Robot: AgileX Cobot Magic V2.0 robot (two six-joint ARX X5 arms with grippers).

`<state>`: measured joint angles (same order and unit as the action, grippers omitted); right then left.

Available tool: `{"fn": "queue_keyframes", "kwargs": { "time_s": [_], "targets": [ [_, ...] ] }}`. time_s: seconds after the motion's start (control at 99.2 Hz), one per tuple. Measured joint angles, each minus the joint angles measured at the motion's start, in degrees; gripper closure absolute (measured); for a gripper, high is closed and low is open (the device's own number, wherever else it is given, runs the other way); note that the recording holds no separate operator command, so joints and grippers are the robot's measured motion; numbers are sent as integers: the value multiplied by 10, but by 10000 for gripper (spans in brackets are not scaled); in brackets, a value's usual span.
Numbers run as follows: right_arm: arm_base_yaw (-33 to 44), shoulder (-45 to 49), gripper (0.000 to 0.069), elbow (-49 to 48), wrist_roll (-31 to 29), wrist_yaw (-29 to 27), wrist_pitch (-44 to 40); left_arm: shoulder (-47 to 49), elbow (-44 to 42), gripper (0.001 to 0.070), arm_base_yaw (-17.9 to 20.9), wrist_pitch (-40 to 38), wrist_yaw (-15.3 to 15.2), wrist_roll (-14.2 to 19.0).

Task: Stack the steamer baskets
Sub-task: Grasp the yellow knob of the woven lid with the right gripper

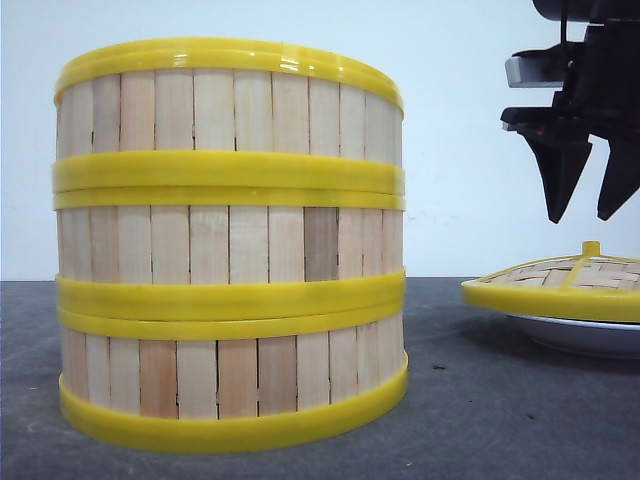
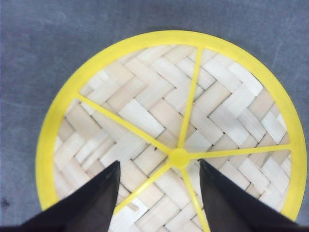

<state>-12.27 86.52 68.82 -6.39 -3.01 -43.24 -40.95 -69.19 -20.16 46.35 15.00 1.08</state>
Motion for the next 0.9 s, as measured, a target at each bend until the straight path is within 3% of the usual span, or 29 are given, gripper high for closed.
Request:
{"fn": "queue_keyframes", "kwargs": {
  "time_s": [0.171,0.292,0.393,0.897],
  "targets": [
    [11,9,380,0,0,0,3,52,10,476,0,2,0,0],
    [12,15,476,0,-1,0,8,77,10,476,0,7,0,0],
    [11,23,510,0,-1,0,13,81,10,476,0,18,0,0],
    [16,51,519,0,-1,0,21,86,10,476,0,39,0,0]
  ]
}}
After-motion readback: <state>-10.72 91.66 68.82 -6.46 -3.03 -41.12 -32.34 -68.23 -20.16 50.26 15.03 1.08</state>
